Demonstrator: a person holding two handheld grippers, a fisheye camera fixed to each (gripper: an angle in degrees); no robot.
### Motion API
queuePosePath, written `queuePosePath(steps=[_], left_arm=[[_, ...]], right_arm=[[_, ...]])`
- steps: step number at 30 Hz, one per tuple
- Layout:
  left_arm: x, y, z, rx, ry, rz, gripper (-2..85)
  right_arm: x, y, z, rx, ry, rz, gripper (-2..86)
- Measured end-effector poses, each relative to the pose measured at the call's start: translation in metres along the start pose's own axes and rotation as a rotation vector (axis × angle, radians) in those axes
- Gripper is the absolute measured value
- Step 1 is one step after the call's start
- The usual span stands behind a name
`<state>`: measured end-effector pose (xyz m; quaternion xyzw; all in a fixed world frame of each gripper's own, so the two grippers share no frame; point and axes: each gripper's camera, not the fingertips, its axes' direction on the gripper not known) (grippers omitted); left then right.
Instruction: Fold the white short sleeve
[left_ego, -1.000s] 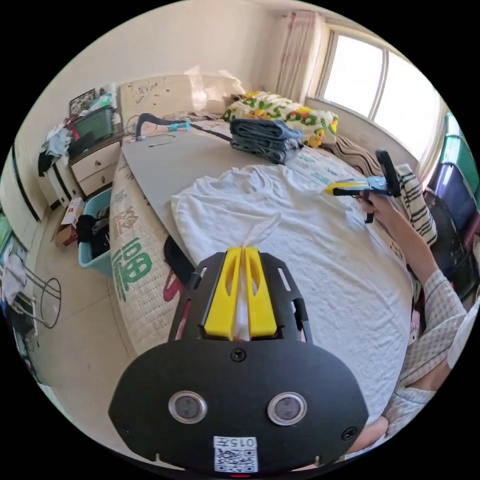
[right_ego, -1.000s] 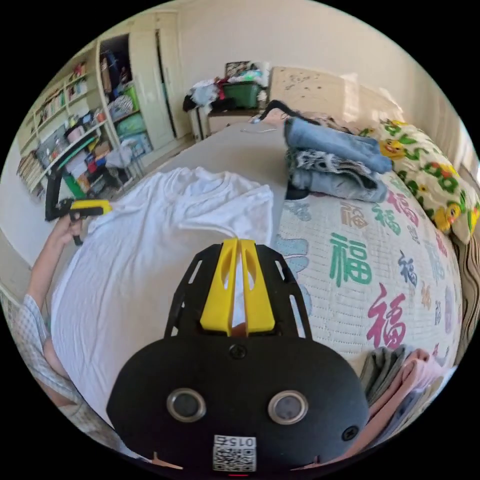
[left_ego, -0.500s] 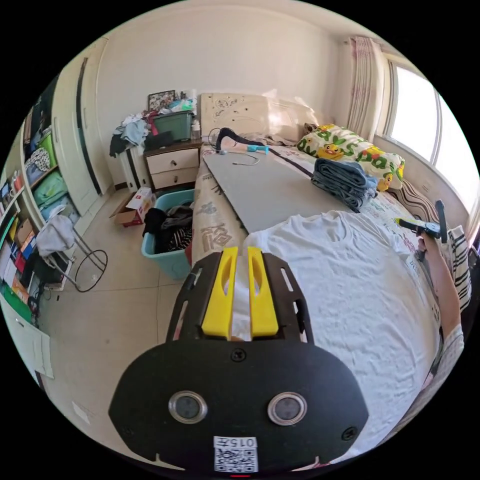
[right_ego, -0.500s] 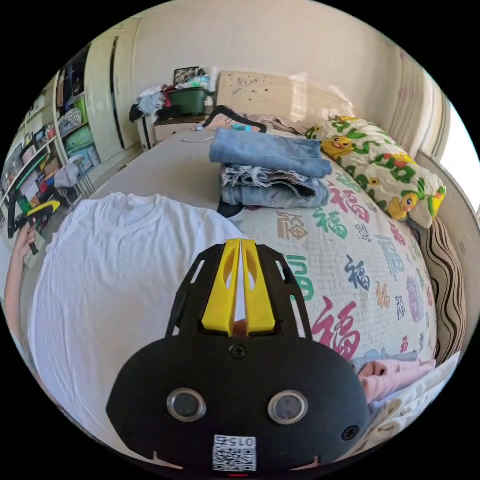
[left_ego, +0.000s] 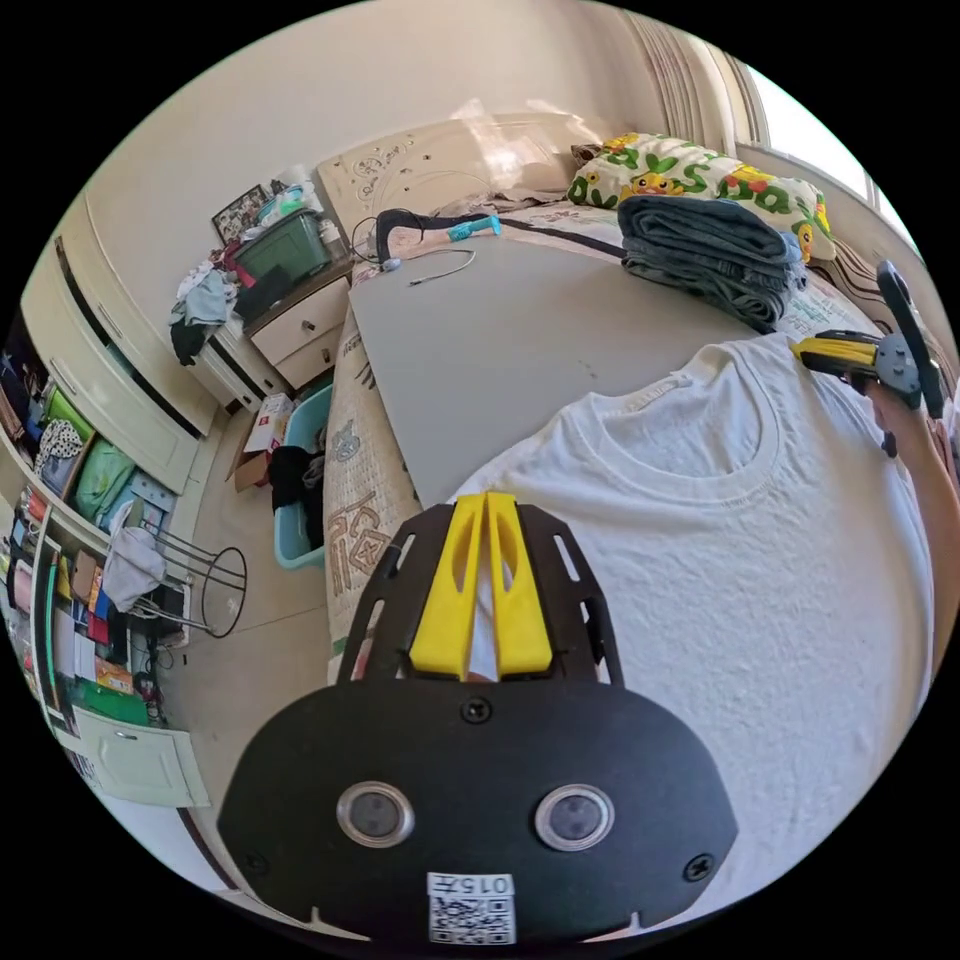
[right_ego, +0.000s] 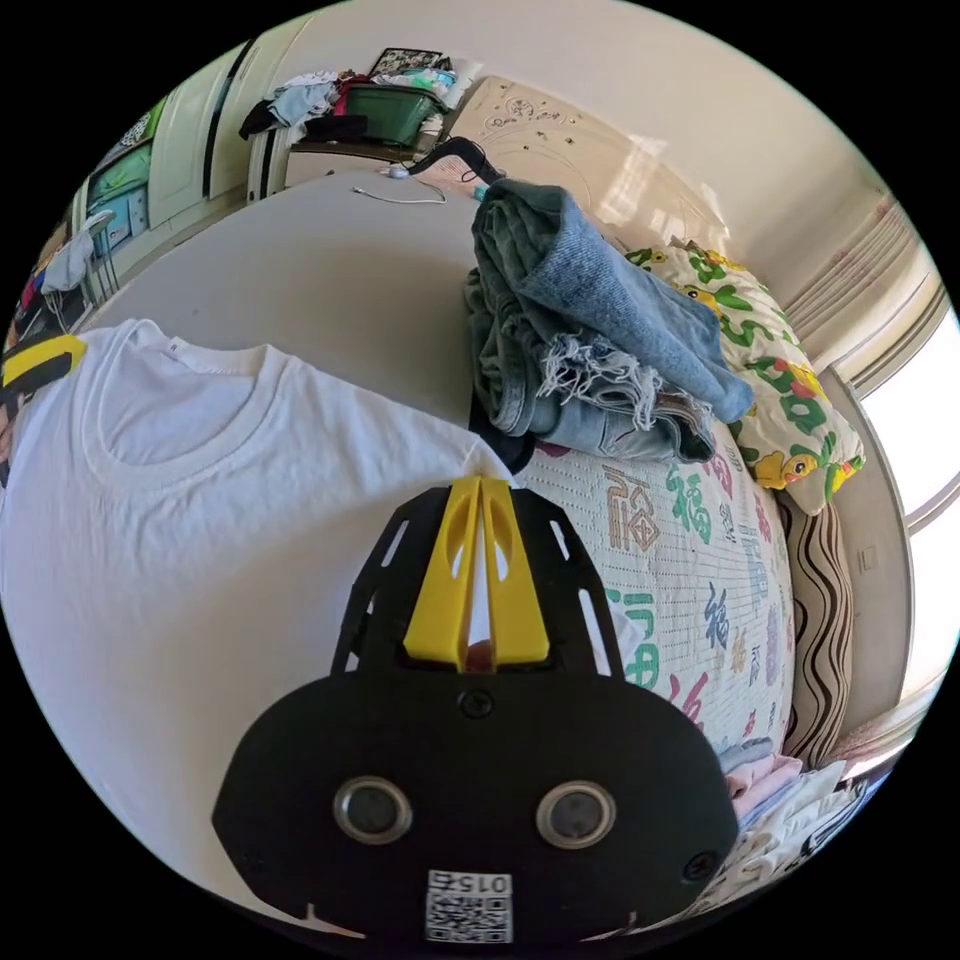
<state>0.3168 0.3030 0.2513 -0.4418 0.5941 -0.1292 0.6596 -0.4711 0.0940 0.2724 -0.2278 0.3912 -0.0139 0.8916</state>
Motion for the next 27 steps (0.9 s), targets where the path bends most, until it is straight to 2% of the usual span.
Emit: queuePosePath(steps=[2,4,6,8,12,14,16,18,20,22,24,27], left_arm=[[-0.002,0.007,-0.015,0.016,-0.029,-0.014,0.5],[-0.011,0.031,-0.061,0.106,-0.061,-0.013,1.0],[-0.018,0.066,-0.106,0.162,-0.04,0.032,1.3],[-0.024,0.118,-0.155,0.207,0.033,0.057,1.6],[-0.026,0.29,-0.253,0.308,0.348,0.044,3.5],[-0.022,0.369,-0.28,0.353,0.439,0.002,4.5],[-0.01,0.461,-0.297,0.363,0.382,-0.083,4.9],[-0.001,0.514,-0.299,0.334,0.289,-0.174,5.2],[0.007,0.555,-0.3,0.353,0.338,-0.215,5.7],[0.016,0.583,-0.296,0.393,0.474,-0.222,7.3],[0.019,0.591,-0.286,0.394,0.555,-0.241,8.5],[0.022,0.598,-0.275,0.43,0.611,-0.279,10.9]], right_arm=[[0.022,0.016,-0.011,0.026,-0.058,0.004,-1.0],[0.051,0.047,-0.04,0.109,-0.092,0.013,-0.9],[0.092,0.114,-0.091,0.222,-0.194,-0.013,-0.8],[0.124,0.183,-0.133,0.298,-0.33,-0.035,-0.6],[0.184,0.386,-0.224,0.483,-0.631,-0.125,2.0],[0.198,0.473,-0.245,0.535,-0.625,-0.146,3.4],[0.207,0.547,-0.249,0.523,-0.544,-0.142,4.1],[0.229,0.628,-0.239,0.483,-0.483,-0.045,4.8],[0.252,0.677,-0.226,0.464,-0.535,0.04,5.7],[0.278,0.714,-0.207,0.437,-0.611,0.127,8.3],[0.31,0.749,-0.179,0.407,-0.652,0.271,14.5],[0.341,0.782,-0.148,0.434,-0.767,0.368,13.8]])
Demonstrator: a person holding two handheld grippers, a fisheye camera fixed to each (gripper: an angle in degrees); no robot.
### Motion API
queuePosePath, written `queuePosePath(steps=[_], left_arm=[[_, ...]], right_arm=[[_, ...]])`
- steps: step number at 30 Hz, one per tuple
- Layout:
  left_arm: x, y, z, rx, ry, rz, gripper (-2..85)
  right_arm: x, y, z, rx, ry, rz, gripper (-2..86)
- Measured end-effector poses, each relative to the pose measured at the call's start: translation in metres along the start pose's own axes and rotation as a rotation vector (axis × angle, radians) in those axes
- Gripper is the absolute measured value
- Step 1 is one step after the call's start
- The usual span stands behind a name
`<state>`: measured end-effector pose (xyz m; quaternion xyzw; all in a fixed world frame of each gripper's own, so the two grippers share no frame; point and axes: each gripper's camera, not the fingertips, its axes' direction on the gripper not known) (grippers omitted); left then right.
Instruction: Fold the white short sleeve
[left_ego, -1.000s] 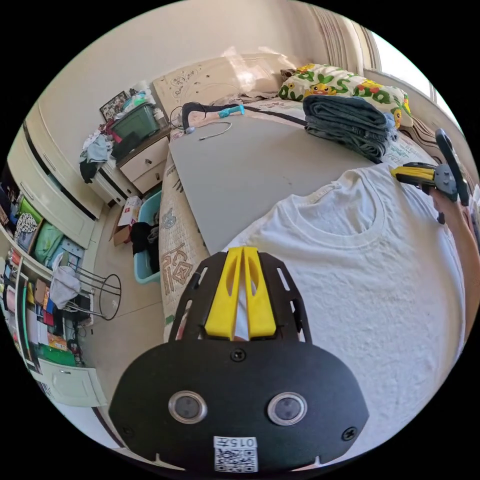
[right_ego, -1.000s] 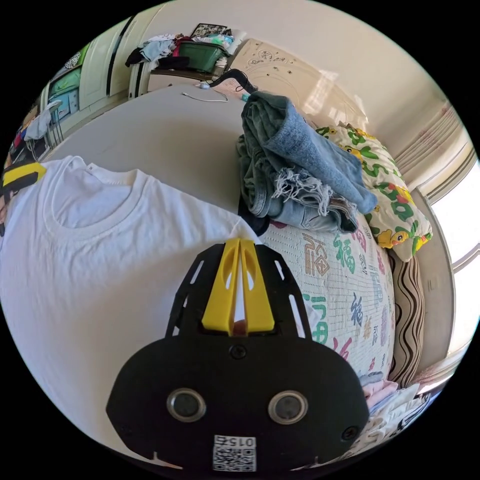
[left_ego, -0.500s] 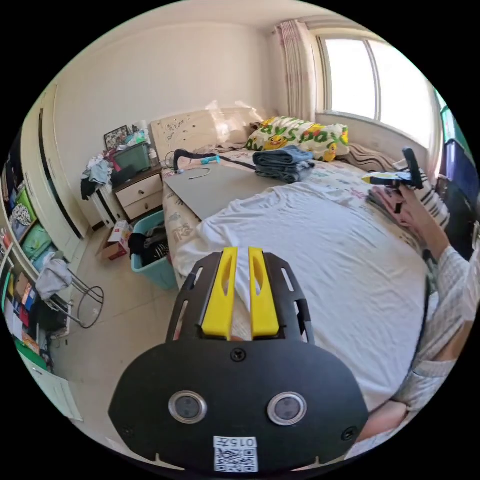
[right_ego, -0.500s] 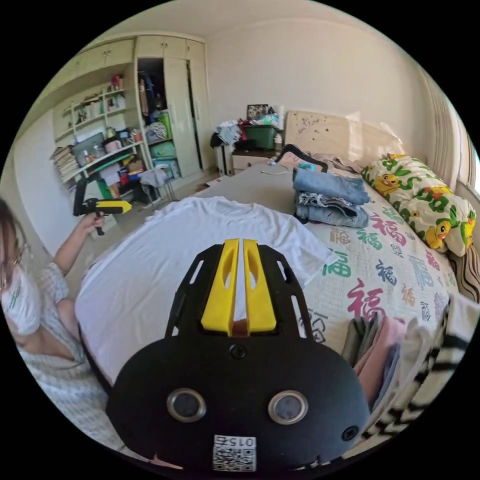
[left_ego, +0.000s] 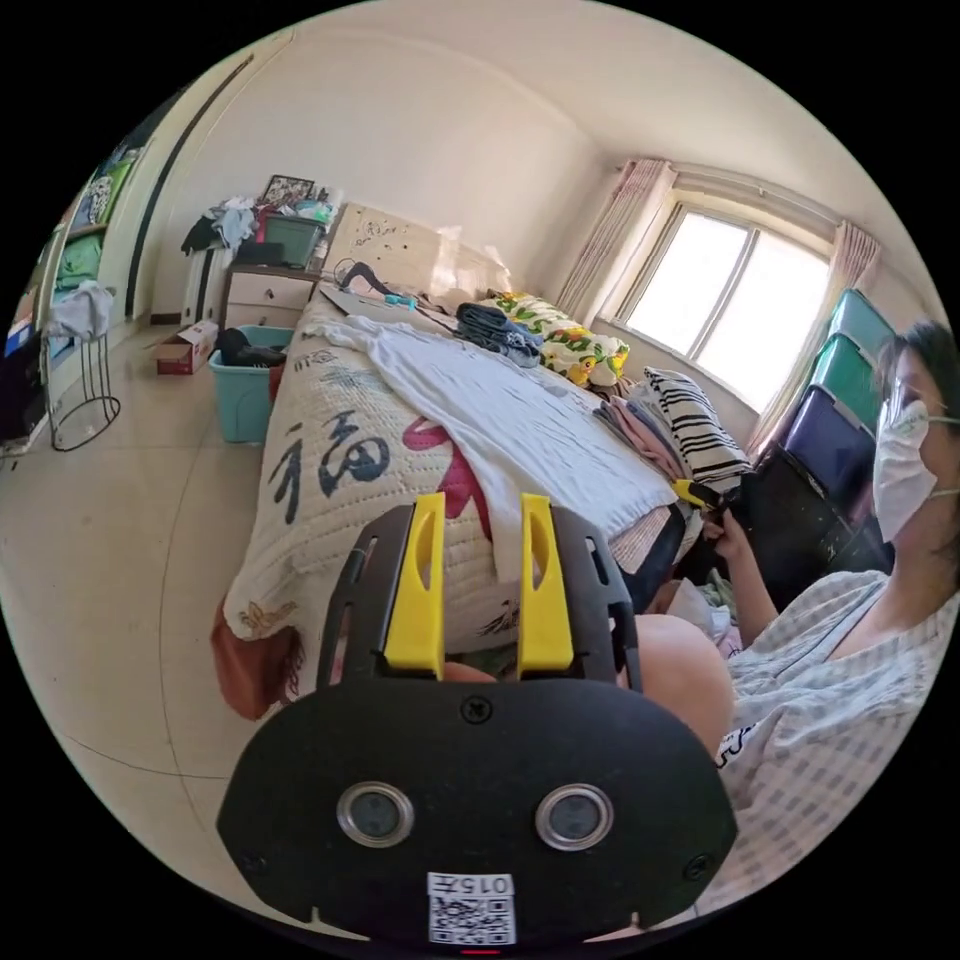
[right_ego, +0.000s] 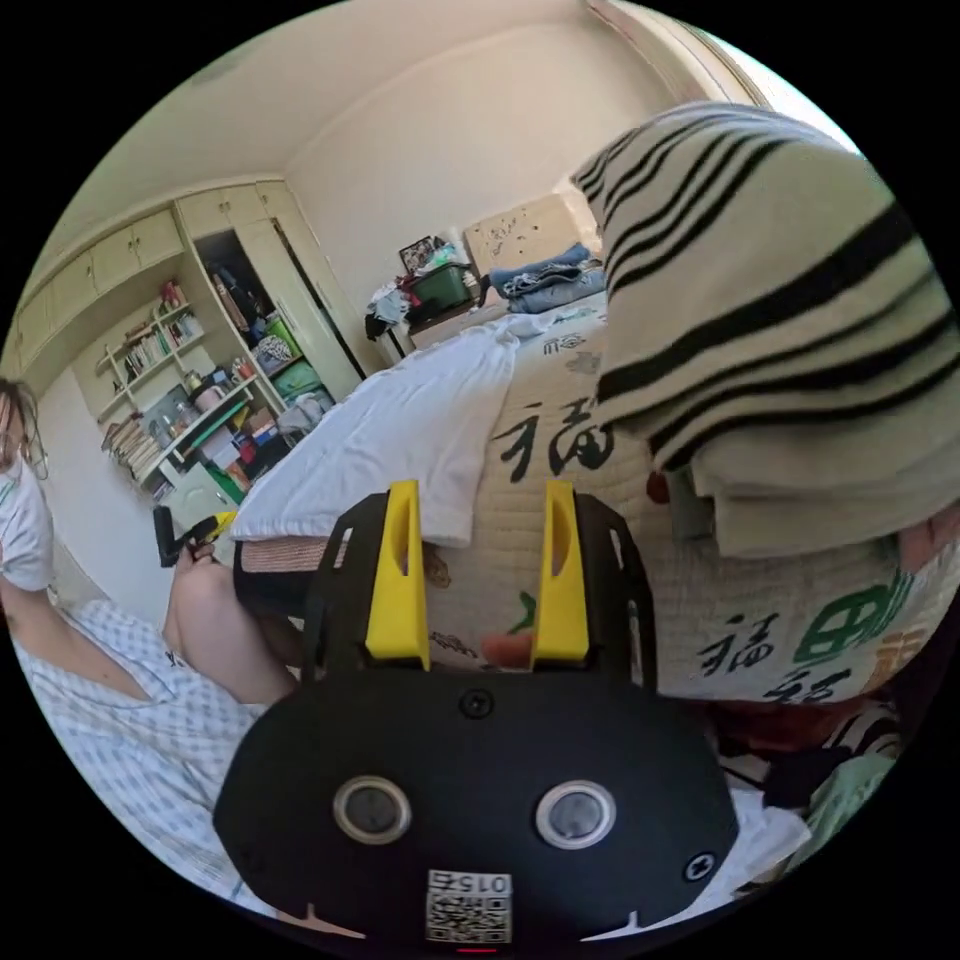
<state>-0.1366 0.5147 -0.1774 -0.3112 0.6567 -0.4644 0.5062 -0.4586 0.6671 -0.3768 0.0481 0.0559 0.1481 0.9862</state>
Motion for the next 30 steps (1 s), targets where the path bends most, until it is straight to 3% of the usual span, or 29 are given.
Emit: queuePosePath(steps=[3,10,13,17,23,27,30], left_arm=[[-0.006,0.002,0.002,-0.006,0.115,-0.032,11.1],[-0.012,0.002,0.024,-0.104,0.195,0.002,6.9],[-0.028,0.004,0.018,-0.08,0.221,-0.03,1.0],[-0.037,0.012,-0.004,-0.042,0.175,-0.051,-0.4],[-0.047,0.018,-0.028,-0.057,0.122,-0.066,2.1],[-0.047,0.009,-0.008,-0.05,0.27,-0.07,5.6],[-0.043,-0.005,0.004,-0.065,0.255,-0.07,3.5]], right_arm=[[0.031,0.007,-0.011,0.044,-0.203,0.004,11.1],[0.105,0.002,-0.02,0.078,-0.292,0.105,8.6],[0.128,-0.001,-0.022,0.069,-0.304,0.126,3.9],[0.159,0.001,-0.049,0.127,-0.285,0.153,0.5],[0.186,0.004,-0.06,0.113,-0.235,0.149,2.4],[0.203,0.007,-0.054,0.138,-0.243,0.176,10.1],[0.21,0.008,-0.036,0.09,-0.255,0.162,9.8]])
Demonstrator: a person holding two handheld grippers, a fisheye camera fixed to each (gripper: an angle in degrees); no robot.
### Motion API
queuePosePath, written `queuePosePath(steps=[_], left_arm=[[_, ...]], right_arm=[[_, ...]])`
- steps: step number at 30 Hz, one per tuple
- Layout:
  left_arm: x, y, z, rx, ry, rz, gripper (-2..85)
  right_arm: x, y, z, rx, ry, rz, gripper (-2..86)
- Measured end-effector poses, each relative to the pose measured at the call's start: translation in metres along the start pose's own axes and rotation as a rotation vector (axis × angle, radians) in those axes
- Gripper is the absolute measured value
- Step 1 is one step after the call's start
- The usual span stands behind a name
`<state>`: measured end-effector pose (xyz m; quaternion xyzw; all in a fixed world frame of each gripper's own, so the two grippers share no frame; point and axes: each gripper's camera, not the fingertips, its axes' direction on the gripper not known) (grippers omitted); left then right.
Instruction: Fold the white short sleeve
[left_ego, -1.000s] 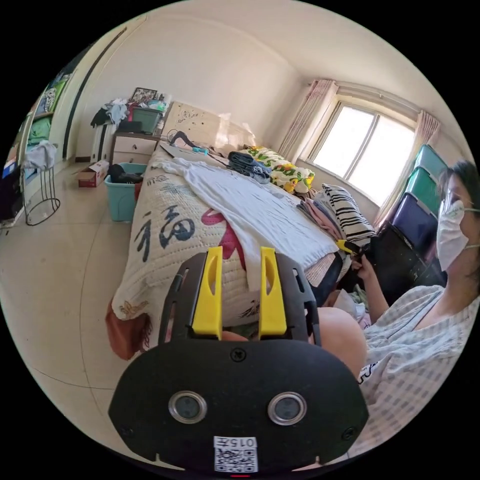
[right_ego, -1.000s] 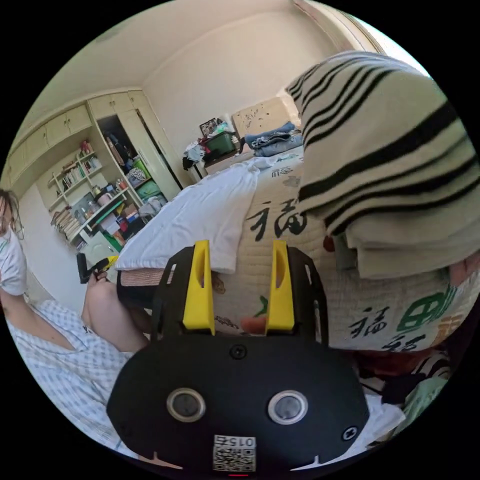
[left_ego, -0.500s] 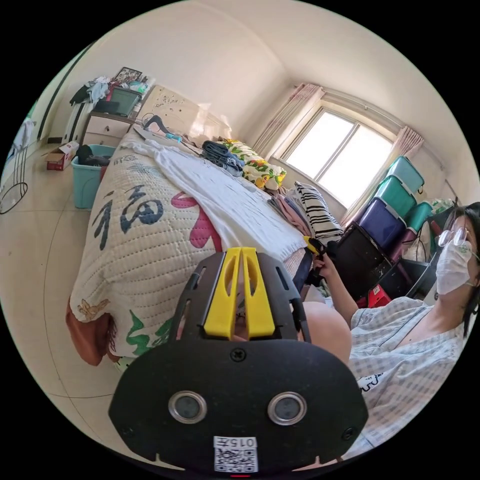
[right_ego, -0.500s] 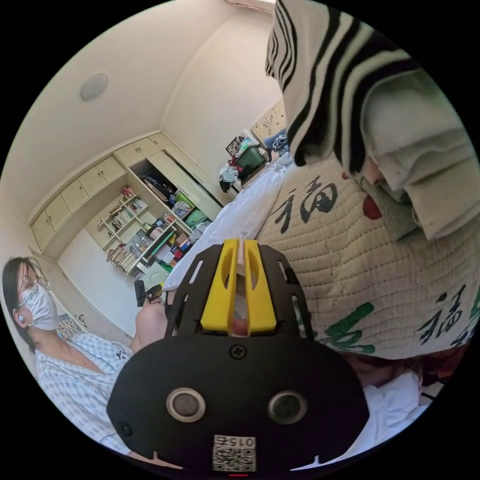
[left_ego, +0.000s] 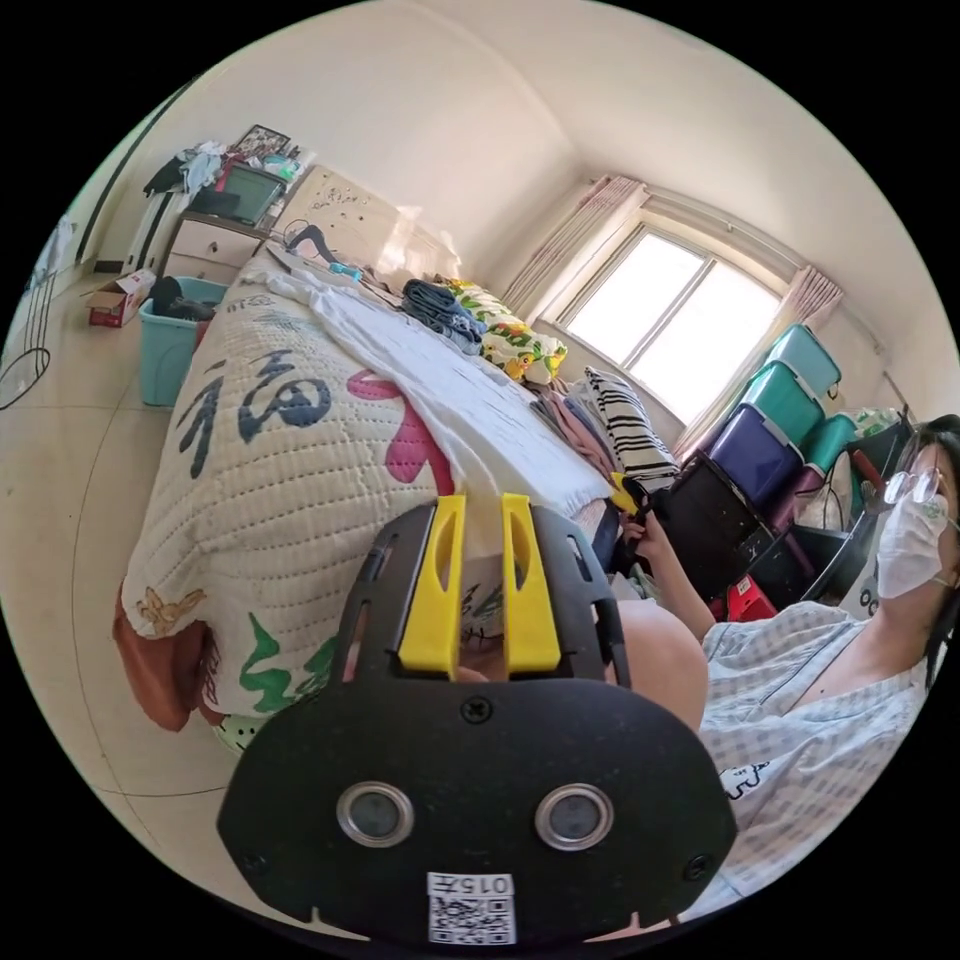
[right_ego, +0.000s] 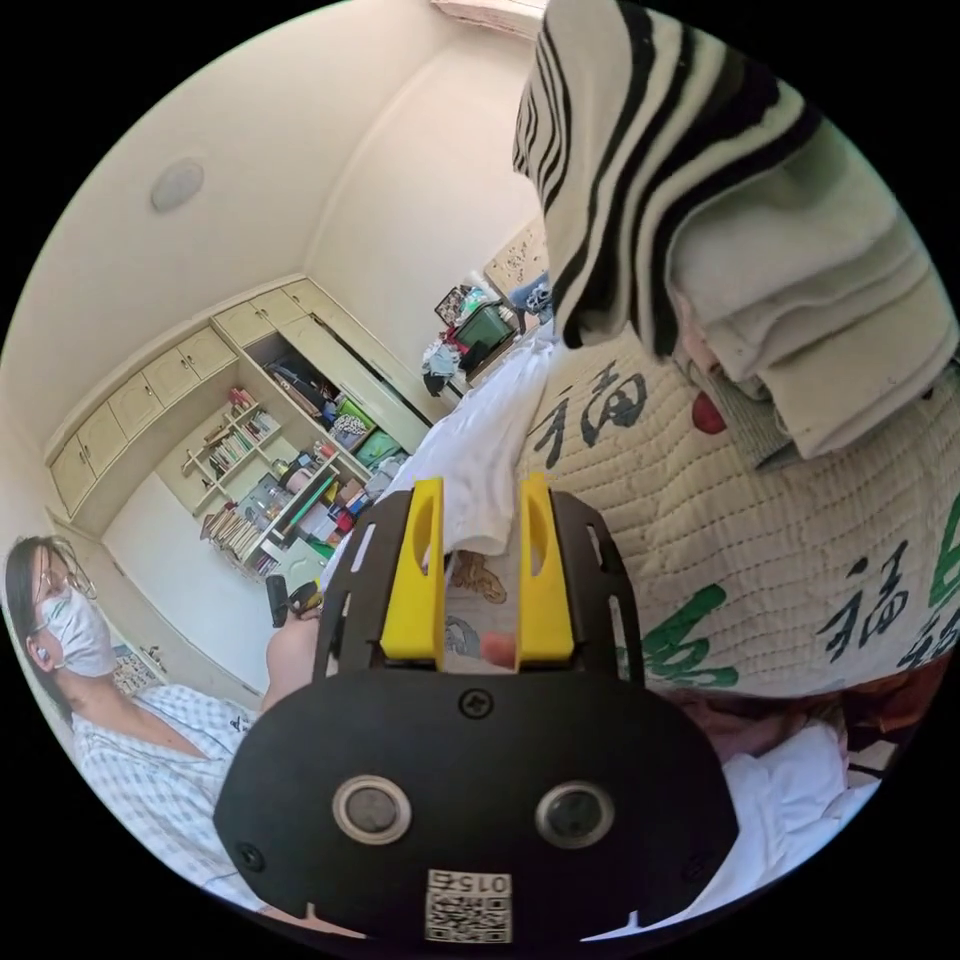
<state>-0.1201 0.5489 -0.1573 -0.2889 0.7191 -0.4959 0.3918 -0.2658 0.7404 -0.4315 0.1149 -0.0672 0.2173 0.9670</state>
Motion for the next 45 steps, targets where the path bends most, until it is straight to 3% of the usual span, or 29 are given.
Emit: queuePosePath(steps=[5,9,19,25,30,34,42,45], left_arm=[[-0.001,-0.007,-0.007,0.004,0.049,-0.005,0.0],[0.009,-0.003,-0.036,0.06,0.034,0.001,-0.7],[0.052,-0.001,-0.087,0.064,-0.118,0.049,0.1],[0.063,0.008,-0.111,0.109,-0.113,0.025,5.9],[0.073,-0.013,-0.096,0.011,-0.029,0.044,6.3],[0.094,-0.018,-0.122,0.061,-0.067,0.051,0.3],[0.125,-0.015,-0.141,0.035,-0.279,0.067,-0.8],[0.139,-0.016,-0.15,0.053,-0.277,0.054,-0.8]], right_arm=[[0.015,0.007,0.009,0.023,-0.042,-0.01,2.0],[0.022,0.019,0.005,0.053,-0.006,-0.019,0.5],[0.027,0.058,0.021,0.025,0.072,-0.043,1.0],[0.022,0.087,0.037,0.025,0.135,-0.104,9.1],[0.019,0.103,0.065,-0.002,0.059,-0.139,3.0],[0.019,0.122,0.061,0.078,0.061,-0.123,0.7],[0.016,0.171,0.104,0.043,0.186,-0.102,-0.1],[0.004,0.188,0.114,0.061,0.212,-0.125,-0.1]])
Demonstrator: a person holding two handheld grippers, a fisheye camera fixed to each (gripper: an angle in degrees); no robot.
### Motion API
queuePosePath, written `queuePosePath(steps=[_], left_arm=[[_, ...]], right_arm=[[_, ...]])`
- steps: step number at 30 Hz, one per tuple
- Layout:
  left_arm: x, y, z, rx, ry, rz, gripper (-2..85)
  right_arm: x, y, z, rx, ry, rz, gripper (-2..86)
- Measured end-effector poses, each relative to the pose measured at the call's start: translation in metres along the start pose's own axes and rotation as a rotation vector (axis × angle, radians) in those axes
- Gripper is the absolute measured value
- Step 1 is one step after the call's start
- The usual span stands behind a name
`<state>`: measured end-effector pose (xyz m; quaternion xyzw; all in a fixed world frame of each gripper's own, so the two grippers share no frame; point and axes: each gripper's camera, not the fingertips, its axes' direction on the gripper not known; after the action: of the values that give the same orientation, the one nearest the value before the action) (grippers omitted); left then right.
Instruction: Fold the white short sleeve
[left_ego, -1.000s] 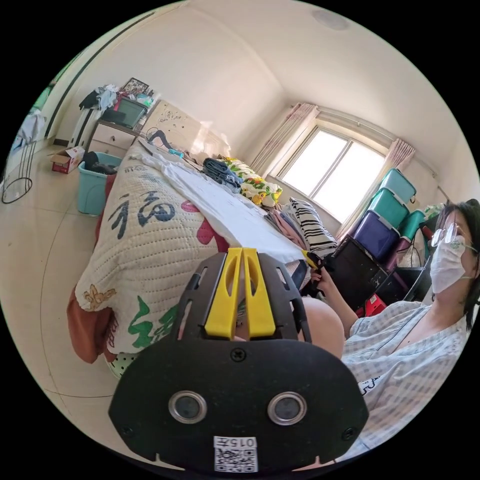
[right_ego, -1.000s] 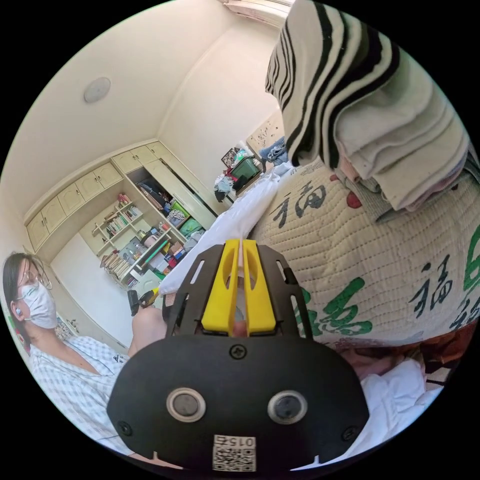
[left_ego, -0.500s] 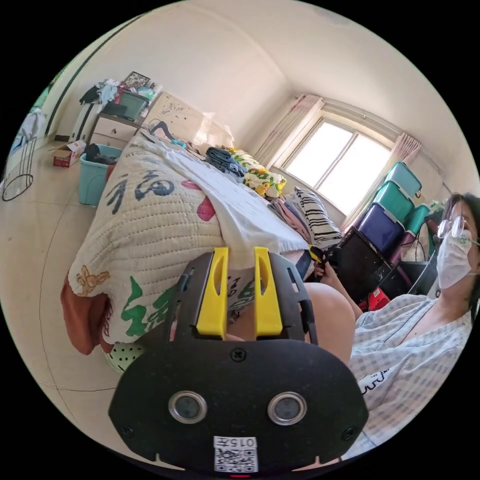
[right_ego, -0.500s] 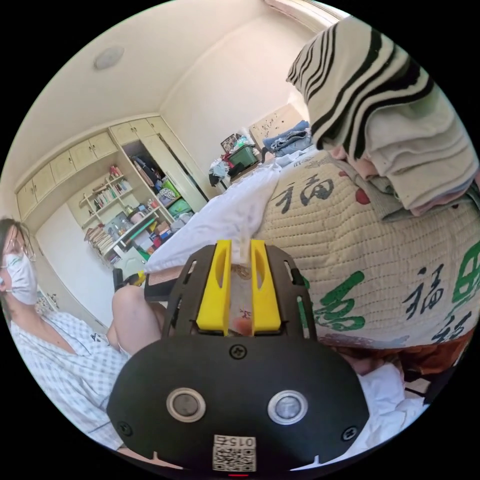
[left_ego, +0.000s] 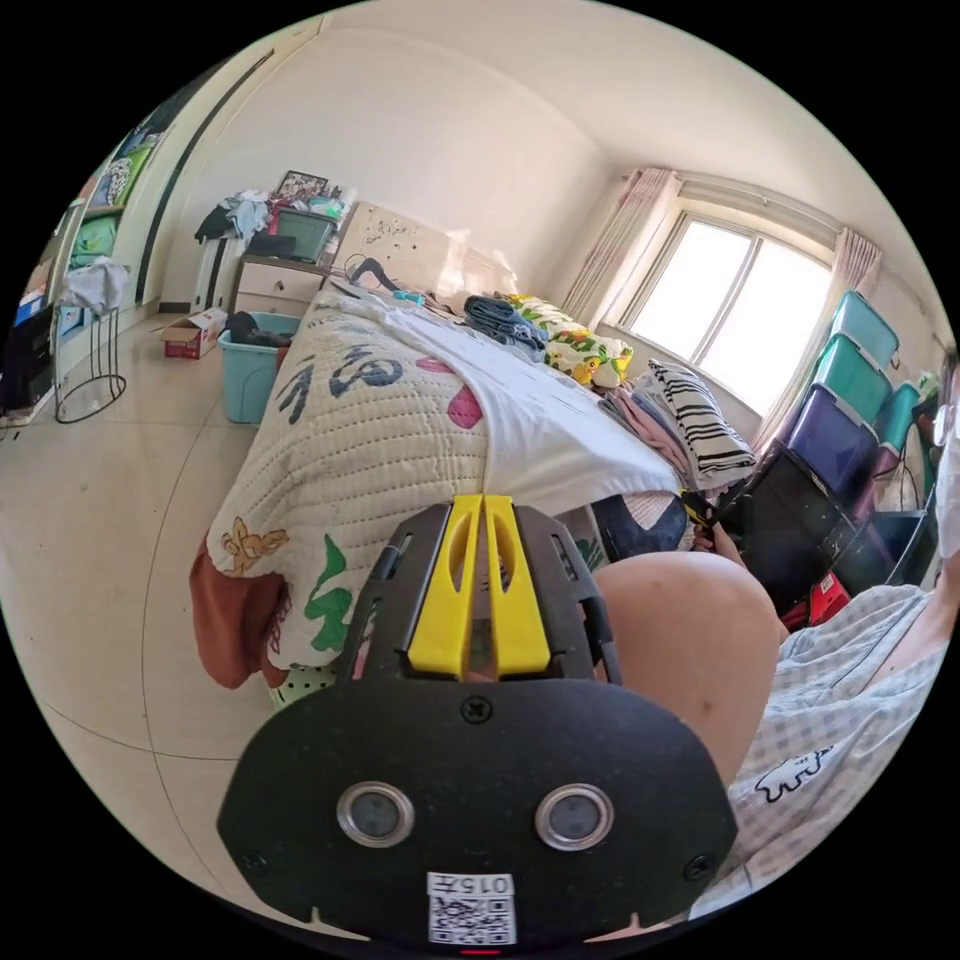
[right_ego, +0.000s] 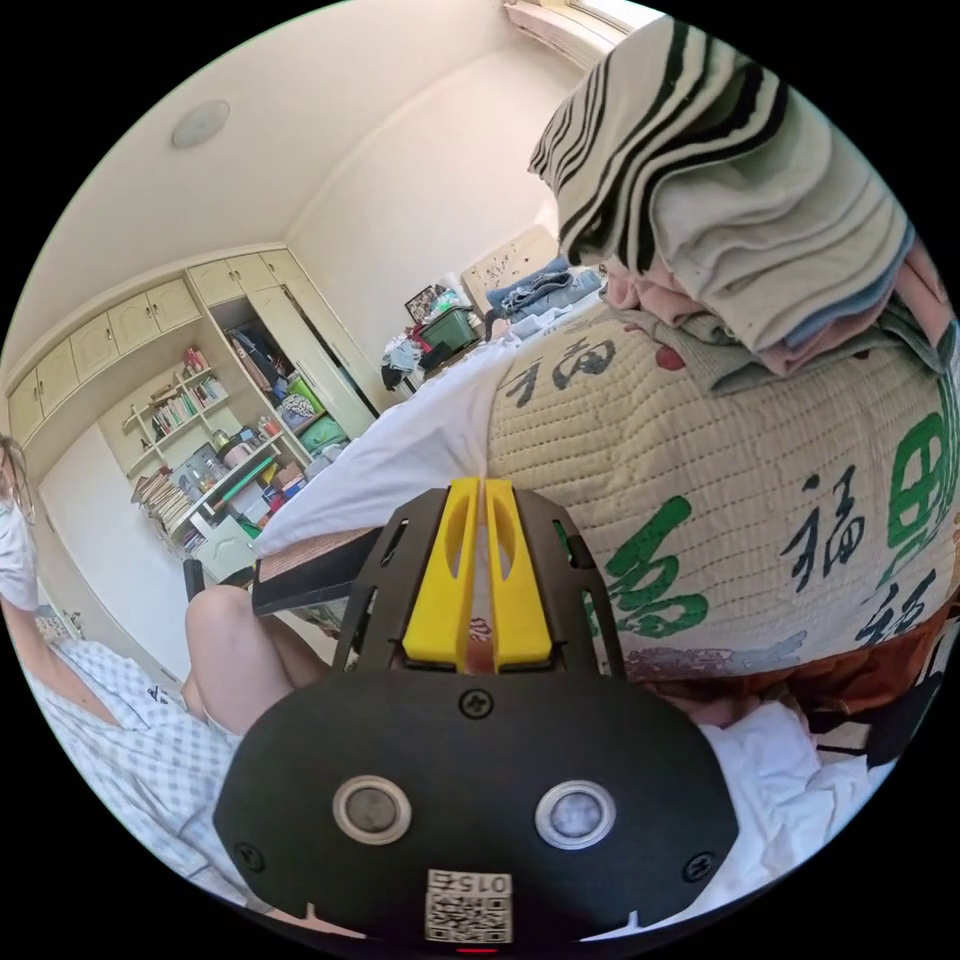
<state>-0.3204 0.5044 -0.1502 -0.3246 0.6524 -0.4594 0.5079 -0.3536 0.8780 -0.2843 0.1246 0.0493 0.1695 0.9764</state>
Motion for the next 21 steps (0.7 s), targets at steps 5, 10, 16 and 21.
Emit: queuePosePath(steps=[5,10,16,21], left_arm=[[0.032,-0.007,-0.03,0.037,-0.021,0.03,-0.7],[0.129,-0.005,-0.123,0.442,-0.456,0.25,0.9],[0.195,-0.046,-0.13,0.682,-0.52,0.423,7.7],[0.2,-0.126,-0.076,0.68,-0.29,0.415,12.3]], right_arm=[[-0.017,0.026,-0.009,0.021,-0.047,0.006,0.0],[-0.068,0.056,-0.066,0.27,-0.049,-0.065,-0.3],[-0.146,0.059,-0.104,0.506,0.077,-0.282,0.7],[-0.222,0.019,-0.063,0.54,0.165,-0.574,9.2]])
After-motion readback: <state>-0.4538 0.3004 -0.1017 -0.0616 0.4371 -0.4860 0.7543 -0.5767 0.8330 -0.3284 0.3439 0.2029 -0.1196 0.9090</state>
